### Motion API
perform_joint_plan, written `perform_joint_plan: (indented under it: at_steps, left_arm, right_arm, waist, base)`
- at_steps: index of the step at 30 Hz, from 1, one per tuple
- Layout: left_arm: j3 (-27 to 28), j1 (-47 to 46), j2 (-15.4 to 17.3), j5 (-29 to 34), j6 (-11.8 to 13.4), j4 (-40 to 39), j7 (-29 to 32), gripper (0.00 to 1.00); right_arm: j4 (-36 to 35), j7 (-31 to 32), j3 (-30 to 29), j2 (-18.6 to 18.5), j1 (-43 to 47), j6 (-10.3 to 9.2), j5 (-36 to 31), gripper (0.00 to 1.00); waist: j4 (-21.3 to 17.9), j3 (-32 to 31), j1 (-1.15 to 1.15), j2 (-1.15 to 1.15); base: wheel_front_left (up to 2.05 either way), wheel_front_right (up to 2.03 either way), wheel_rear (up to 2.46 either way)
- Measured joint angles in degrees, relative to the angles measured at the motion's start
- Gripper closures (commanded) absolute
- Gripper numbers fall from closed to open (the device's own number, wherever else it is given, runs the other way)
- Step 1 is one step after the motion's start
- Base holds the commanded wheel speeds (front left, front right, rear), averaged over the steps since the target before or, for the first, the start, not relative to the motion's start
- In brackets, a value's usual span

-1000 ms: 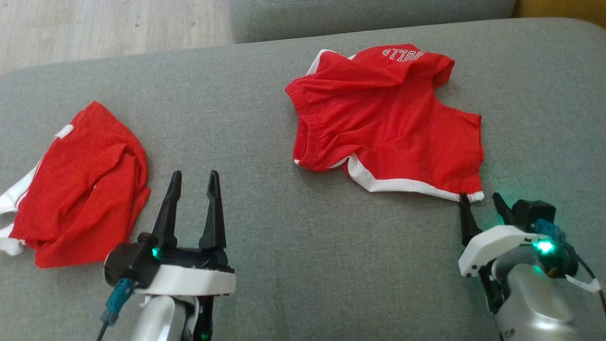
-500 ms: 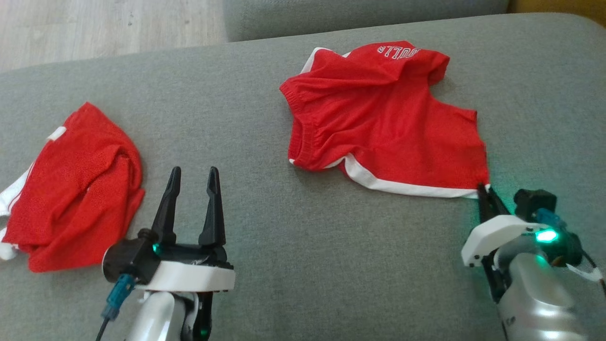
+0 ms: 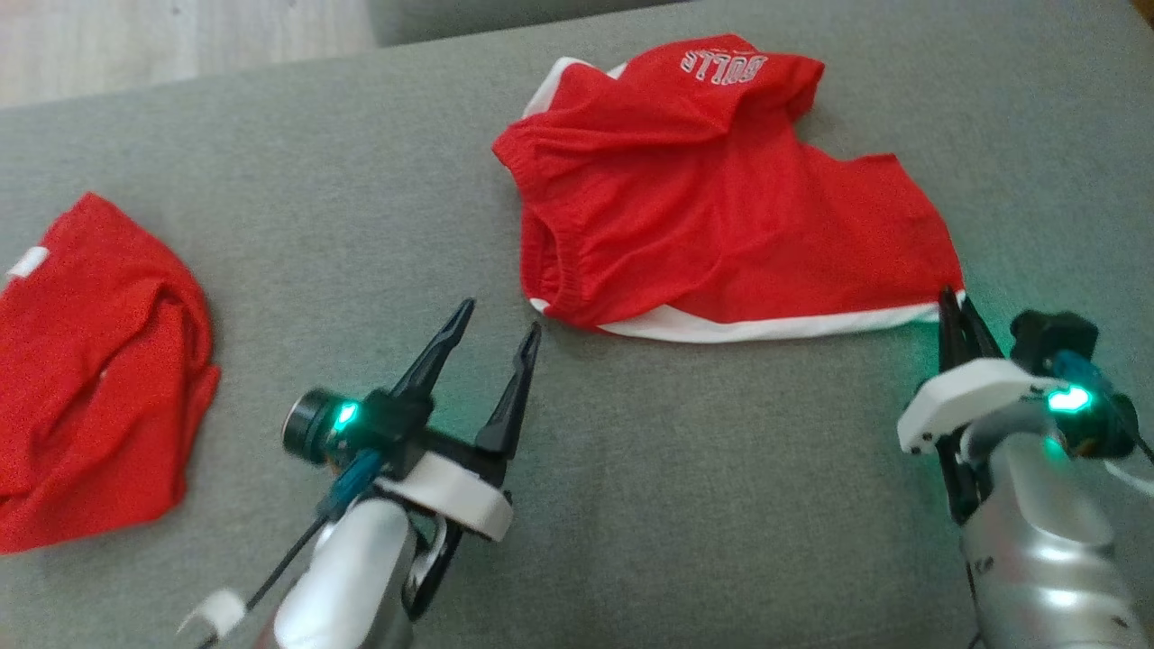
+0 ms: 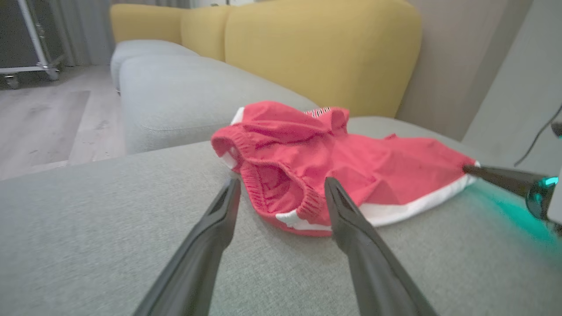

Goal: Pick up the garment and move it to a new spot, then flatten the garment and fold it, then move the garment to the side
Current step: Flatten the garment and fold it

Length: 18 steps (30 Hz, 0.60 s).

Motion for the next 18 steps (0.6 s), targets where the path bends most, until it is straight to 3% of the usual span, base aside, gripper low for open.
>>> perform_joint_plan:
  at_steps: [10, 18]
  left_arm:
    - [-10.37, -10.79, 3.71, 5.31, -0.87, 11.22, 1.57, 0.0]
    - [-12.1, -14.25, 4.26, 5.89, -0.87, 15.36, 0.48, 0.0]
  right_arm:
    - [0.63, 0.0, 4.19, -0.01, -2.37, 0.0, 3.19, 1.0]
    - [0.59, 0.0, 6.19, -0.01, -3.22, 0.0, 4.5, 1.0]
  waist:
    - [-3.28, 3.45, 0.01, 0.0]
    - [-4.68, 4.47, 0.0, 0.0]
  base:
    - [0.0, 0.0, 0.0]
    - [0.0, 0.0, 0.0]
